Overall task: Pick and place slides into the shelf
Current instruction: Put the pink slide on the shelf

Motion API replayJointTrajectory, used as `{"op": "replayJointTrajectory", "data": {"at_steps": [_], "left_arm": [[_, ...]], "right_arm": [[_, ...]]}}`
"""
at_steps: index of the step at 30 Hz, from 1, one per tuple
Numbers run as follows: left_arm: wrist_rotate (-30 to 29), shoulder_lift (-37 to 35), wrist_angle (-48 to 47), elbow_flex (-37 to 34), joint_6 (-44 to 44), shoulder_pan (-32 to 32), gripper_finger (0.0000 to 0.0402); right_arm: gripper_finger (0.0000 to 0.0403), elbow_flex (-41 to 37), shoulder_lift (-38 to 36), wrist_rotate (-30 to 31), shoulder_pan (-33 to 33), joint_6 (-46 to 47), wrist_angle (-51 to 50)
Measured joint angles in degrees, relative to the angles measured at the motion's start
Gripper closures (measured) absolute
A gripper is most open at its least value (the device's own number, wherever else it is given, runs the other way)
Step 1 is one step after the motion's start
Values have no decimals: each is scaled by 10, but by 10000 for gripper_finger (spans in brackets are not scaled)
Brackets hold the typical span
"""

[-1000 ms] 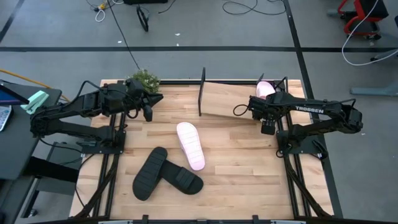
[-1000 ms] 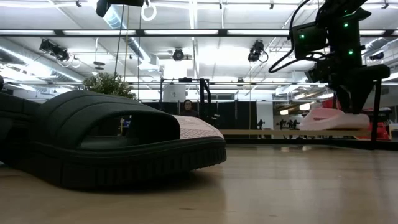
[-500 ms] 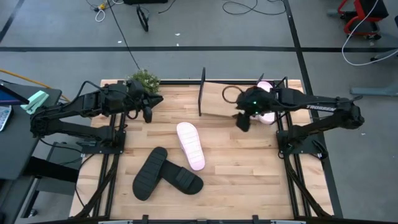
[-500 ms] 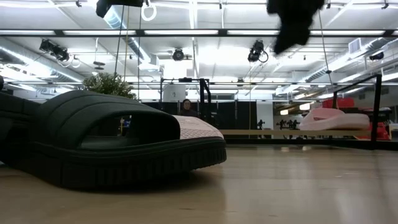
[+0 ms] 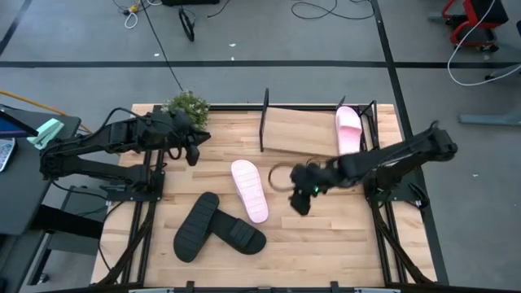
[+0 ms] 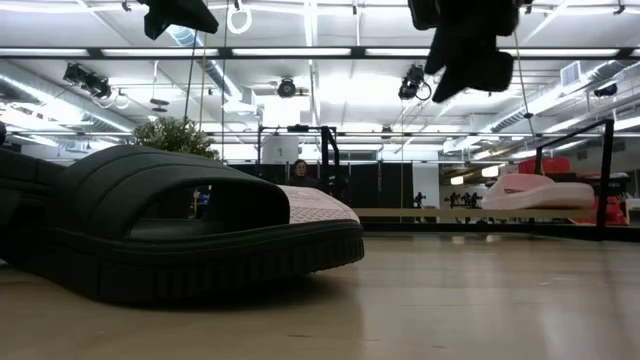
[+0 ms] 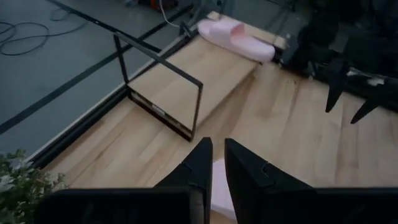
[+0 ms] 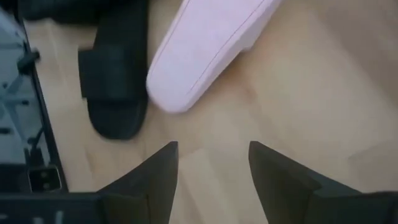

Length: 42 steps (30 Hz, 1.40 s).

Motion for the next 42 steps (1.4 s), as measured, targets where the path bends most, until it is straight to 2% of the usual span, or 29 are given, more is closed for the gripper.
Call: {"op": "replayJointTrajectory", "data": {"at_steps": [7, 15, 19, 24, 28, 36, 42], "left_arm": [[23, 0, -29, 0, 27, 0, 360], [28, -2, -64, -16, 29, 0, 352], [55, -10, -49, -62, 0, 0, 352], [111, -17, -4, -137, -39, -5, 356], [149, -17, 36, -172, -82, -16, 358], [166, -16, 67, -182, -141, -48, 355], [162, -16, 81, -182, -179, -65, 361]], "right_arm": [[202, 0, 79, 43, 73, 9, 39], [201, 0, 122, 56, 93, 86, 68], [202, 0, 124, 90, 92, 103, 98], [200, 0, 126, 91, 93, 81, 141], [201, 0, 126, 91, 93, 110, 147], [206, 0, 126, 108, 115, 130, 148], [206, 0, 131, 109, 163, 133, 146]]}}
